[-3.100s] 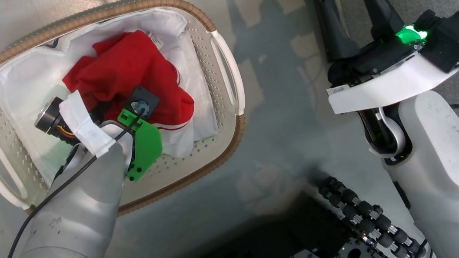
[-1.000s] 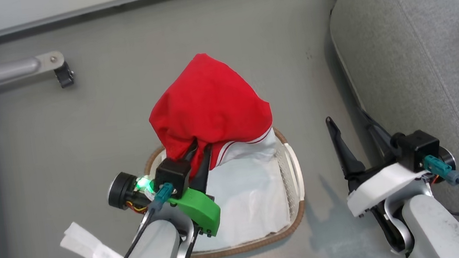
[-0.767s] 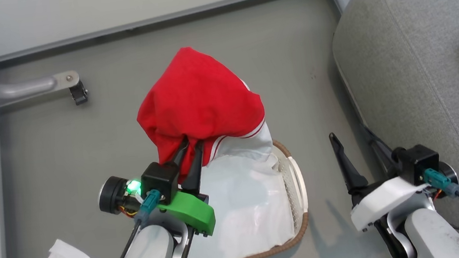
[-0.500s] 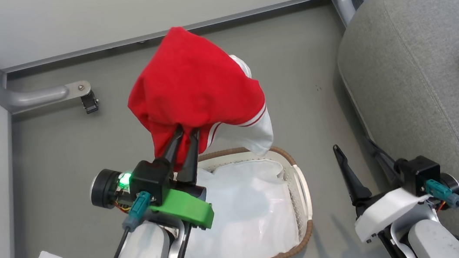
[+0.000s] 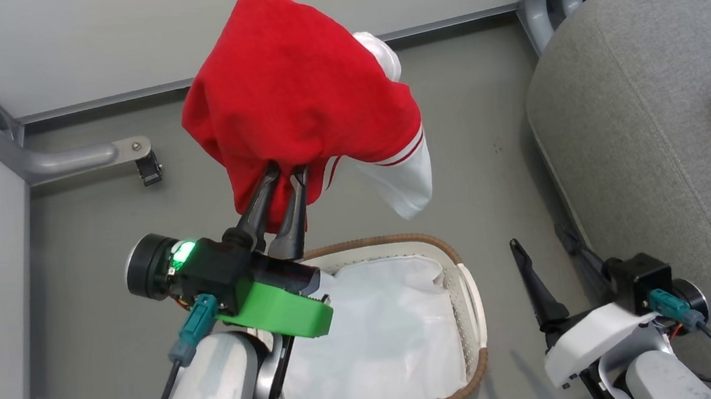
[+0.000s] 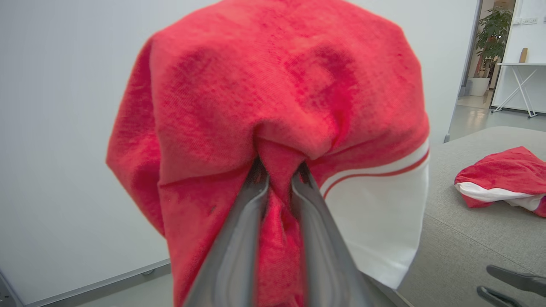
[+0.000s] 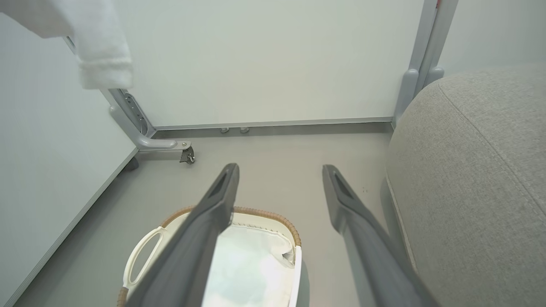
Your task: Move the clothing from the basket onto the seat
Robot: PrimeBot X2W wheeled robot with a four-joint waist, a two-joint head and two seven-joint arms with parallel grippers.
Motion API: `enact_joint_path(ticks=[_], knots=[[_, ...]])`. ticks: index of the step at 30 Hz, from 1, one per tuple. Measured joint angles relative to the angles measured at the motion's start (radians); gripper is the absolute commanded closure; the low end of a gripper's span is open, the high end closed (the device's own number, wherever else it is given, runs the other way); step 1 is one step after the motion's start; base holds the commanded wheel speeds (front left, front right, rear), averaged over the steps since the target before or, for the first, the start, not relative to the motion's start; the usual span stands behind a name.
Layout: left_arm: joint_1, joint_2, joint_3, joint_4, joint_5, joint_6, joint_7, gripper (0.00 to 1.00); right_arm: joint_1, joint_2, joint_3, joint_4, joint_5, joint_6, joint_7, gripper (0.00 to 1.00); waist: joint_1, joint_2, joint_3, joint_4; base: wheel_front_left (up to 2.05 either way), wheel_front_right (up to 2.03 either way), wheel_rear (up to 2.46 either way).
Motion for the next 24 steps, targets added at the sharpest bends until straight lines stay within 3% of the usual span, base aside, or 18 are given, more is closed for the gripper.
enact_joint_path(ticks=[4,13,24], knots=[[0.000,0.000,-0.007,-0.010,-0.004,-0.001,0.000,1.00,-0.030,-0.020,0.082,-0.037,-0.011,0.000,0.000,0.00,0.0000,0.0000,0.006,0.002,0.00,0.00,0.00],[0.001,-0.001,-0.032,0.002,-0.024,0.000,0.000,1.00,-0.249,-0.135,0.329,-0.146,0.009,0.000,0.000,0.00,0.0000,0.0000,0.016,0.008,0.00,0.00,0.00],[-0.003,-0.001,-0.082,0.006,-0.055,0.007,0.000,1.00,-0.457,-0.149,0.474,-0.061,0.019,0.000,0.000,0.00,0.0000,0.0000,0.030,0.039,0.00,0.00,0.00]])
